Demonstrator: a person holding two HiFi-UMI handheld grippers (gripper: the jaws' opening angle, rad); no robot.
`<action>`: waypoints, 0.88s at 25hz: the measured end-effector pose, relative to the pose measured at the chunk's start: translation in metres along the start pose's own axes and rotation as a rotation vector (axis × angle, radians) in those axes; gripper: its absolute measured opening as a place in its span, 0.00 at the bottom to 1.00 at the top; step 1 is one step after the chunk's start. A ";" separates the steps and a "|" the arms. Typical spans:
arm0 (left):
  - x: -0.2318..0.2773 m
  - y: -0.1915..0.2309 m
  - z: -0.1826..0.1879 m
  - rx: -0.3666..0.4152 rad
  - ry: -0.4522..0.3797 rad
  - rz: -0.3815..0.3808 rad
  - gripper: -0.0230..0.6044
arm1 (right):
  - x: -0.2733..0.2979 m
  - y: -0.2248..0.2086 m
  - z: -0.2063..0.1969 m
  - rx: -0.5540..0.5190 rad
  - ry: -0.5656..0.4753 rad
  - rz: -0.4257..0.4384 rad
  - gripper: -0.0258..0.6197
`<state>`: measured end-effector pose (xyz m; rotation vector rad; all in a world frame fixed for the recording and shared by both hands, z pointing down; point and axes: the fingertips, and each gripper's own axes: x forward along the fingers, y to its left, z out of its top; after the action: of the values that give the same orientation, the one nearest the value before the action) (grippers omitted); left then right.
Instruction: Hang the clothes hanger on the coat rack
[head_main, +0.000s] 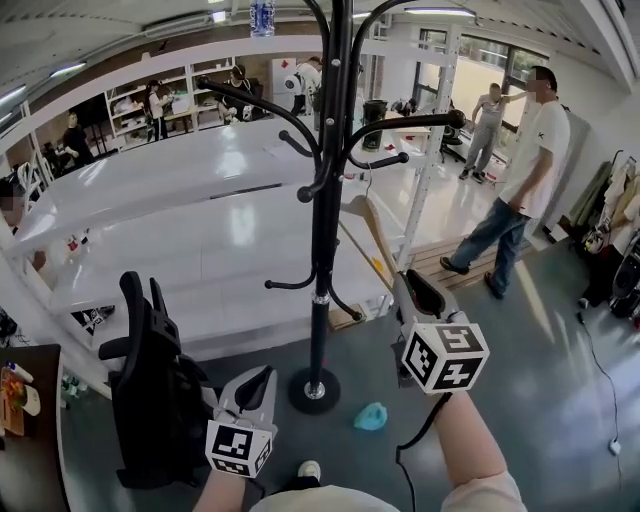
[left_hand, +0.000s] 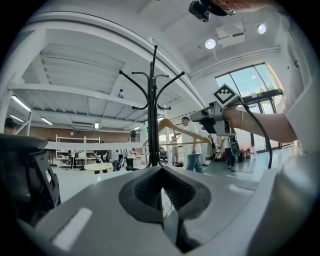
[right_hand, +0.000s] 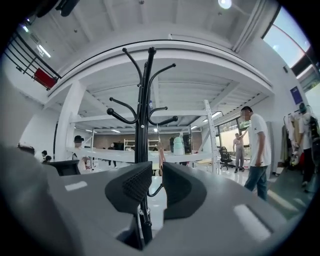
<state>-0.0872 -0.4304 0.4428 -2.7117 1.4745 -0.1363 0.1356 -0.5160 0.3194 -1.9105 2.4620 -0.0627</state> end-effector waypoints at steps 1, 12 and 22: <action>-0.003 -0.006 0.003 0.002 -0.006 -0.004 0.04 | -0.009 0.000 -0.002 -0.001 -0.001 -0.002 0.16; -0.049 -0.075 0.029 0.005 -0.053 -0.029 0.04 | -0.121 0.035 -0.062 -0.067 0.003 0.095 0.08; -0.122 -0.152 0.011 -0.064 -0.025 -0.042 0.04 | -0.236 0.051 -0.140 -0.006 0.119 0.083 0.08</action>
<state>-0.0246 -0.2454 0.4387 -2.7848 1.4406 -0.0581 0.1382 -0.2725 0.4556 -1.8565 2.6169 -0.1727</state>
